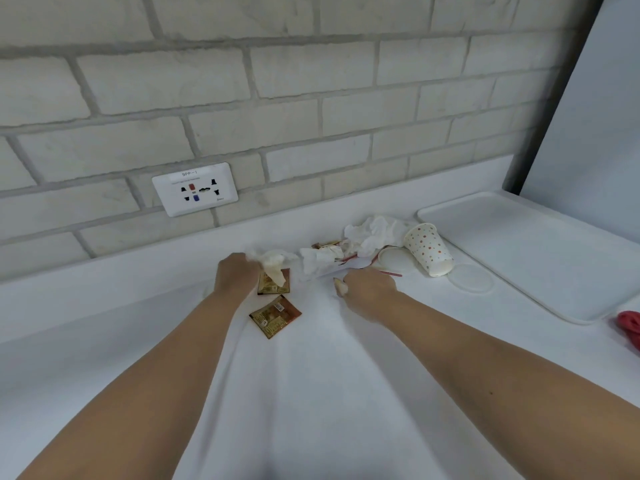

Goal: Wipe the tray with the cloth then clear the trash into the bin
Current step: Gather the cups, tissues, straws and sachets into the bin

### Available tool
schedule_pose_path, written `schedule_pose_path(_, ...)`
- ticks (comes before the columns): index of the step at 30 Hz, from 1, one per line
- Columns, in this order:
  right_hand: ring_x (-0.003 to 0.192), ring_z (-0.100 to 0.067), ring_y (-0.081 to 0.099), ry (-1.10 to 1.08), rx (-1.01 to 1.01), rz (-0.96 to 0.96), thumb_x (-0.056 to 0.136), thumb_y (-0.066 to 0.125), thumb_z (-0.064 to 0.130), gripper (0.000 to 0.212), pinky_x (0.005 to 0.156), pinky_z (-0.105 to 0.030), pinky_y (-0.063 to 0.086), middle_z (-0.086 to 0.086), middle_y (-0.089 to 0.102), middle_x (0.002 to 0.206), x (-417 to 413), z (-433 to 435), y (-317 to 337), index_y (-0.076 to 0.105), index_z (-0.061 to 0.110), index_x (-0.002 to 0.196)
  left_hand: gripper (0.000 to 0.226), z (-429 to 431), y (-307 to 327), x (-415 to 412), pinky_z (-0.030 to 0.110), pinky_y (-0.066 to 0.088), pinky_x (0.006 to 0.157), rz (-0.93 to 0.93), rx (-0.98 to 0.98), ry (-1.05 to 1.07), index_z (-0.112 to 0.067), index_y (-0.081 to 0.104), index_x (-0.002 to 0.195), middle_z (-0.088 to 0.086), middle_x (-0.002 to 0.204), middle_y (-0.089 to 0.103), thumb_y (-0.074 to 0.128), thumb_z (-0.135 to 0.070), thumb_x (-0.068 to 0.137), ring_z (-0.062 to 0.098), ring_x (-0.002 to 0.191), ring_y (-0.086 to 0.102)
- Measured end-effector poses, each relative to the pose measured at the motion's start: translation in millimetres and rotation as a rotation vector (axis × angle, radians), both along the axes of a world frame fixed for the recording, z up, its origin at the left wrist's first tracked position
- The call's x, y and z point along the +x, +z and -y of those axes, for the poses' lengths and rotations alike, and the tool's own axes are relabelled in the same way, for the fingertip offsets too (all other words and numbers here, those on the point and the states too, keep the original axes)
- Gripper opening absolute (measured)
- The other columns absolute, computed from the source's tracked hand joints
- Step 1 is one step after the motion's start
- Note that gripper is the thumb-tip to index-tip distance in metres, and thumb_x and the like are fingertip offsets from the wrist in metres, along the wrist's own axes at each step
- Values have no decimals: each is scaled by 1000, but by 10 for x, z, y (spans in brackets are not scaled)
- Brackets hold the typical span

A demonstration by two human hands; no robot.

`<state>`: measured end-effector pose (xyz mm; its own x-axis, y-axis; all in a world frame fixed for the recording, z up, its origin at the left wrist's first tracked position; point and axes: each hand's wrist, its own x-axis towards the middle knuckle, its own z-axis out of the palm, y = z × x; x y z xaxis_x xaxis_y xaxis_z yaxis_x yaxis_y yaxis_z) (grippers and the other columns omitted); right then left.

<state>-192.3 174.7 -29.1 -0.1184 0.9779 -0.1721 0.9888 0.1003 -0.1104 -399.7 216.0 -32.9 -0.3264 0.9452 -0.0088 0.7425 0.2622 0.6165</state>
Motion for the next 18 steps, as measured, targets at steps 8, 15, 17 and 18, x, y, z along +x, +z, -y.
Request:
schedule_pose_path(8, 117, -30, 54, -62, -291, -716, 80, 70, 34, 49, 97, -45, 46, -13, 58, 122, -924, -57, -215, 59, 6, 119, 21, 26, 120, -121, 28, 39, 63, 281, 159, 97, -9, 55, 90, 8, 91, 55, 37, 1, 87, 24, 83, 51)
schedule_pose_path(15, 118, -26, 52, -36, -115, -460, 89, 58, 26, 32, 98, -36, 36, -6, 55, 125, -1117, 8, -331, 54, 18, 120, 19, 61, 5, -354, 25, 44, 55, 302, 72, 125, -3, 63, 86, 10, 79, 64, 46, -4, 78, 24, 69, 58)
schedule_pose_path(17, 111, -29, 58, -6, -70, -541, 90, 56, 20, 28, 95, -34, 45, -9, 61, 118, -1050, 73, -333, 53, 14, 118, 17, 135, 35, -332, 23, 40, 50, 260, 61, 101, -7, 59, 81, 8, 74, 62, 42, -7, 80, 22, 62, 55)
schedule_pose_path(18, 107, -30, 60, 6, -33, -590, 90, 55, 19, 26, 89, -35, 49, -11, 62, 114, -989, 109, -334, 51, 13, 115, 16, 176, 62, -296, 21, 38, 46, 251, 44, 77, -10, 56, 78, 9, 73, 61, 40, -7, 80, 20, 55, 52)
